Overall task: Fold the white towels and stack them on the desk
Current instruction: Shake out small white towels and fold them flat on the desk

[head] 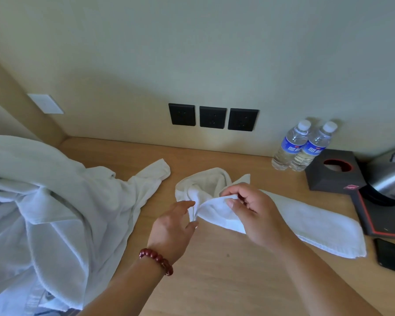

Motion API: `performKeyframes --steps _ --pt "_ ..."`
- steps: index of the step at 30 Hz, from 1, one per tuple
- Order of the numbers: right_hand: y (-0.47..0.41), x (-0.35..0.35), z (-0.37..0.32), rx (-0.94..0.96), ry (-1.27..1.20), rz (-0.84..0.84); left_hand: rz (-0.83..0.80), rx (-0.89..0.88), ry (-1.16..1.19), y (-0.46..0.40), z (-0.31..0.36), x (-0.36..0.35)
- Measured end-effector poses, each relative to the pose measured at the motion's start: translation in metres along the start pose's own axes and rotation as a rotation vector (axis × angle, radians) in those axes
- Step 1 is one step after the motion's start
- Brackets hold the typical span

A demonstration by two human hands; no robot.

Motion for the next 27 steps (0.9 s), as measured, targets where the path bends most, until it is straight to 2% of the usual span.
performKeyframes --steps 5,9,12,17,19,22,24,26,27 --pt "-0.021 0.056 -0.060 0.116 0.046 0.015 0.069 -0.133 0.028 0.000 0.036 0.021" --pt "-0.031 0.100 -0.120 0.218 0.129 0.032 0.294 -0.178 0.055 0.002 0.064 0.065" --pt "-0.030 0.119 -0.154 0.248 0.142 -0.007 0.335 -0.204 0.083 0.006 0.085 0.086" --pt "-0.016 0.130 -0.195 0.280 0.054 -0.125 0.189 -0.292 0.108 0.028 0.125 0.096" --pt "-0.011 0.132 -0.207 0.281 0.015 -0.145 0.064 -0.329 0.159 0.045 0.145 0.092" --pt "-0.003 0.129 -0.221 0.287 0.013 -0.176 -0.171 -0.270 0.408 0.065 0.169 0.083" --pt "0.002 0.122 -0.224 0.274 0.048 -0.195 -0.259 -0.267 0.413 0.077 0.188 0.079" --pt "0.006 0.113 -0.226 0.274 0.103 -0.221 -0.266 -0.277 0.337 0.088 0.206 0.079" --pt "0.008 0.110 -0.226 0.274 0.111 -0.227 -0.221 -0.245 0.384 0.089 0.209 0.082"
Point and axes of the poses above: each hand's wrist, its own y-axis away from the middle knuckle, its own x-axis out of the back of the hand, z = x × y, the point moved 7 cm from there along -y, towards the middle knuckle, and after that the axes turned 5 degrees about y, right-handed, at the moved point
